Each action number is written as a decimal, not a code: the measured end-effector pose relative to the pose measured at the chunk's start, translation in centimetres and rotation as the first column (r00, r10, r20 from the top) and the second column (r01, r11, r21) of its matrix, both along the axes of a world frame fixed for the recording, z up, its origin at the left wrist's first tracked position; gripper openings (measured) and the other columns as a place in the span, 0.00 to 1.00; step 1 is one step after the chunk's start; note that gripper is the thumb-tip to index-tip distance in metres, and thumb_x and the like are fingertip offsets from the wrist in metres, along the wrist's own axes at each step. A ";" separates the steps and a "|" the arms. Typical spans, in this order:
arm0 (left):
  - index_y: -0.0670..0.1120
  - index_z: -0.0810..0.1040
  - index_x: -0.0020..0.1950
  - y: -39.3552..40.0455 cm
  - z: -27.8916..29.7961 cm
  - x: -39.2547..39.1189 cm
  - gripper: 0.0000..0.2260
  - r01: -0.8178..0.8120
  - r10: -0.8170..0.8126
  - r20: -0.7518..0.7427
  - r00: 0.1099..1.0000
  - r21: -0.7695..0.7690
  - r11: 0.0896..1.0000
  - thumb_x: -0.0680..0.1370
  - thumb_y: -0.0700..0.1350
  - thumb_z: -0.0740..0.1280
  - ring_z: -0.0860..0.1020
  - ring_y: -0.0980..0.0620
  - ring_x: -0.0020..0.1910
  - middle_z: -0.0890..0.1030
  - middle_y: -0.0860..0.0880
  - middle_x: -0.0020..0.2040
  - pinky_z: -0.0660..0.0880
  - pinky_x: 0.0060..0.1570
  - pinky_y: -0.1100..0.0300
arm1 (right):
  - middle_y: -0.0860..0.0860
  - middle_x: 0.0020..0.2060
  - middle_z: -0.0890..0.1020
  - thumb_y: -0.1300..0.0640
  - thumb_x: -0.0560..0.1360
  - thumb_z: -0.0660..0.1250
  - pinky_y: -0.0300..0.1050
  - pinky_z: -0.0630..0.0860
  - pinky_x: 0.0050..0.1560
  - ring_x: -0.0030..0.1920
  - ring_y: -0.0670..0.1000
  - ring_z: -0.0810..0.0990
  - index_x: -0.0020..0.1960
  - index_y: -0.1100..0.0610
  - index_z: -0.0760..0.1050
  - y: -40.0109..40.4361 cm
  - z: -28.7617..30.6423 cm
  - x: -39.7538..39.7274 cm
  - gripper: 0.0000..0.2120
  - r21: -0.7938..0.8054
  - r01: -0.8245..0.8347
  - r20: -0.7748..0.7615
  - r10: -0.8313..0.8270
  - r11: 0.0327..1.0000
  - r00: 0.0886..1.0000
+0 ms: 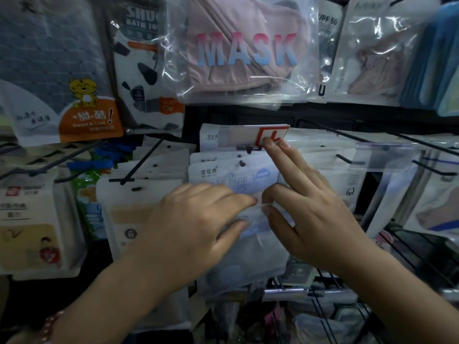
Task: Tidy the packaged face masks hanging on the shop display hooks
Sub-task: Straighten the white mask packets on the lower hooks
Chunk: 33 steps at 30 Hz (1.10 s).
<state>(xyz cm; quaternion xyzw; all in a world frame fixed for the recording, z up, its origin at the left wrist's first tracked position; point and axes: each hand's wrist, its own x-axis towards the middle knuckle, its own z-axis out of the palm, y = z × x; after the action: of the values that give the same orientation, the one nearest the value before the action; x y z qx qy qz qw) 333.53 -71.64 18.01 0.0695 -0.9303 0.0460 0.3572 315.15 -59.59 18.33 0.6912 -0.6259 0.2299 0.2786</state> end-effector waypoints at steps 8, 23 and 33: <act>0.52 0.80 0.58 -0.3 -0.5 -0.8 0.11 0.040 -0.036 -0.044 0.998 0.101 0.994 0.77 0.43 0.72 0.79 0.58 0.46 0.82 0.57 0.48 0.75 0.46 0.63 | 0.58 0.77 0.59 0.57 0.77 0.65 0.47 0.54 0.75 0.79 0.56 0.52 0.47 0.57 0.77 0.1 0.2 0.1 0.04 -0.001 0.021 -0.012 -0.021 1.000 1.000; 0.49 0.82 0.62 -2.6 0.8 -1.9 0.14 -0.038 0.068 -0.178 0.982 0.168 0.985 0.78 0.42 0.65 0.81 0.51 0.51 0.84 0.51 0.52 0.79 0.50 0.53 | 0.54 0.78 0.58 0.54 0.76 0.65 0.46 0.52 0.77 0.79 0.53 0.51 0.68 0.55 0.72 -0.1 0.0 0.1 0.20 -0.030 0.055 -0.009 -0.055 0.998 0.998; 0.53 0.81 0.65 -4.5 1.4 -3.9 0.13 -0.057 0.094 -0.095 0.991 0.332 0.942 0.82 0.45 0.65 0.78 0.58 0.58 0.83 0.54 0.60 0.68 0.57 0.72 | 0.55 0.78 0.59 0.53 0.78 0.62 0.49 0.56 0.76 0.79 0.54 0.52 0.67 0.55 0.73 -0.2 -0.2 0.1 0.19 -0.032 0.052 -0.002 -0.052 0.998 0.999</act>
<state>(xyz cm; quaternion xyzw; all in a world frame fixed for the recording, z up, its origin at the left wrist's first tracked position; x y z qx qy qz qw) 329.63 -76.09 19.38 0.1660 -0.9006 -0.0996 0.3891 315.30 -59.76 18.11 0.6704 -0.6397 0.2315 0.2963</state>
